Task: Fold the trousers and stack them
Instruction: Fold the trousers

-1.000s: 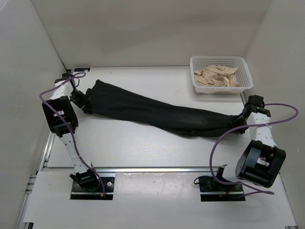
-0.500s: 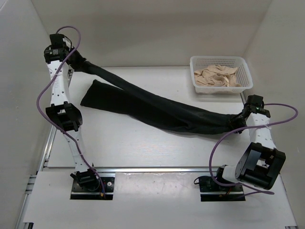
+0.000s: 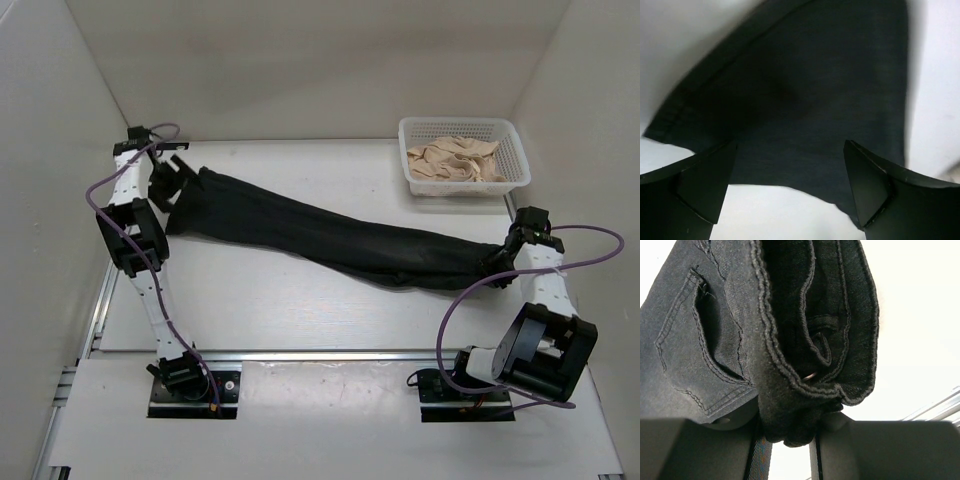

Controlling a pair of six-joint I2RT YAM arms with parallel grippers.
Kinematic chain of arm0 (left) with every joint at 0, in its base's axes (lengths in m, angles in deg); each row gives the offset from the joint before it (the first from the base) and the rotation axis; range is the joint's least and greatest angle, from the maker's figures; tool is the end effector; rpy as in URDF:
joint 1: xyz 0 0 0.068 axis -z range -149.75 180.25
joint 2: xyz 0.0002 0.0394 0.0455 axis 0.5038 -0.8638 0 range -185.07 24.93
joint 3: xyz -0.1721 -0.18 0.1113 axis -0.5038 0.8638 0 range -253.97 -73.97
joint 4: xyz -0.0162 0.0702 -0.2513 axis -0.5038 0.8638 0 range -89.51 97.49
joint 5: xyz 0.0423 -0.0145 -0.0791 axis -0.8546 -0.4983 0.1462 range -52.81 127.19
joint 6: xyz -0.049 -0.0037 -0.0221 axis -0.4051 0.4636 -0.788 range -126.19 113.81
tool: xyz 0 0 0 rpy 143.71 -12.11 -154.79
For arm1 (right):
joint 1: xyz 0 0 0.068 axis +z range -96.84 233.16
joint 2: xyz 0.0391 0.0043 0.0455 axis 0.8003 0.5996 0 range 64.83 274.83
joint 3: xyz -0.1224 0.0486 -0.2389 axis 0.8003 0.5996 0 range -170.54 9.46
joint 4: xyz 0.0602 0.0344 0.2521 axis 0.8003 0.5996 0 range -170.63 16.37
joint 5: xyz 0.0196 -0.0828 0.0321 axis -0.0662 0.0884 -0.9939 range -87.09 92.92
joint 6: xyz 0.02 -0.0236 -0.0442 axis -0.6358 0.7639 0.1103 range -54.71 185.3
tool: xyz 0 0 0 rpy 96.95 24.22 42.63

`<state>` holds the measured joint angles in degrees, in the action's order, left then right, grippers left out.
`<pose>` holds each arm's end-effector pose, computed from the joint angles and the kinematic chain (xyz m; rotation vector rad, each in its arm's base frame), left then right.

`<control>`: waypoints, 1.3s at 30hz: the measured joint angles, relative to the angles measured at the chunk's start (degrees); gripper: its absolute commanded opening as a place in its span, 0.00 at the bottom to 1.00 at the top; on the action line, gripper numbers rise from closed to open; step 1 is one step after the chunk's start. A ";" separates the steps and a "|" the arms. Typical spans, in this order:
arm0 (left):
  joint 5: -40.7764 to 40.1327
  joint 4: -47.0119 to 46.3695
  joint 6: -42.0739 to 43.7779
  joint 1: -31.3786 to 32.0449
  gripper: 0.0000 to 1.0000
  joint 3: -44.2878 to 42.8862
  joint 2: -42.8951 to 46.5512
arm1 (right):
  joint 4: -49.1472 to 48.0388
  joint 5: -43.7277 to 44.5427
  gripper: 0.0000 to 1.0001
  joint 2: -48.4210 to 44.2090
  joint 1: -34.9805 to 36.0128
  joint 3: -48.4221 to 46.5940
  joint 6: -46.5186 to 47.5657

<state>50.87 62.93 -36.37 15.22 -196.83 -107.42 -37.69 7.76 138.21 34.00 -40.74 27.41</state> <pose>0.4687 0.1173 0.2242 -1.0396 2.6374 -0.3965 0.2235 -0.0809 0.2251 1.3188 2.3755 -0.0201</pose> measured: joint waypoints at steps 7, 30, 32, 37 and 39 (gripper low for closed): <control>-3.50 0.02 0.24 -4.74 0.61 10.47 1.20 | -0.02 -0.09 0.32 -1.18 0.00 0.48 0.26; -5.60 -3.93 -2.36 0.13 0.10 21.57 6.23 | -1.11 -1.42 0.32 -1.40 -0.33 1.36 0.83; -6.10 -3.39 -2.56 0.46 0.10 20.20 6.23 | -1.11 -1.77 0.32 -1.46 -0.33 1.36 0.83; -6.19 0.39 -2.67 1.55 0.10 8.72 5.33 | -1.07 -2.75 0.30 -1.60 -0.31 1.36 0.79; -5.01 2.69 -2.67 2.29 0.10 -1.36 3.02 | -1.07 -3.37 0.29 -1.60 -0.26 1.36 0.55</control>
<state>45.86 65.61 -39.03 17.52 -198.19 -104.41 -38.76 4.39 136.62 33.74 -39.38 27.95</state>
